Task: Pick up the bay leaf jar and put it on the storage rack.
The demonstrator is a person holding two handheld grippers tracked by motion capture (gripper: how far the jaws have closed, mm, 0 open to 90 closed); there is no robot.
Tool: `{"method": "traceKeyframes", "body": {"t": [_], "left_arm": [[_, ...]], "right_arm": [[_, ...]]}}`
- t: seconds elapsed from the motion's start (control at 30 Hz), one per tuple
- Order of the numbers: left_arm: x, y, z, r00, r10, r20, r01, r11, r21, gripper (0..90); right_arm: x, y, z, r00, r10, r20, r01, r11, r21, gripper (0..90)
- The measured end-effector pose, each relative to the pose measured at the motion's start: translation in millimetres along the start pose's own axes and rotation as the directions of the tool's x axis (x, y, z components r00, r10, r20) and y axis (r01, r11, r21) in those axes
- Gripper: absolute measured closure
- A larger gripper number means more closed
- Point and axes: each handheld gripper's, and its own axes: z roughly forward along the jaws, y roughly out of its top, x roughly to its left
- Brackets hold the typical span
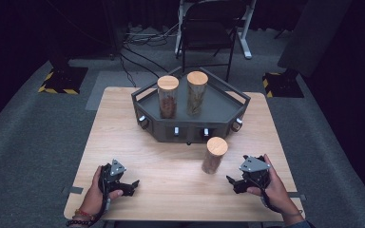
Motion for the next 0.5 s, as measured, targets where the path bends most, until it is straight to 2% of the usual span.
{"method": "traceKeyframes", "body": {"t": [0.5], "left_arm": [[0.0, 0.0, 0.1, 1.0000, 0.000, 0.001, 0.000, 1.0000, -0.001, 0.5]], "right_arm": [[-9.0, -45.4, 12.3, 0.9962, 0.086, 0.014, -0.086, 0.994, 0.072, 1.9]]}}
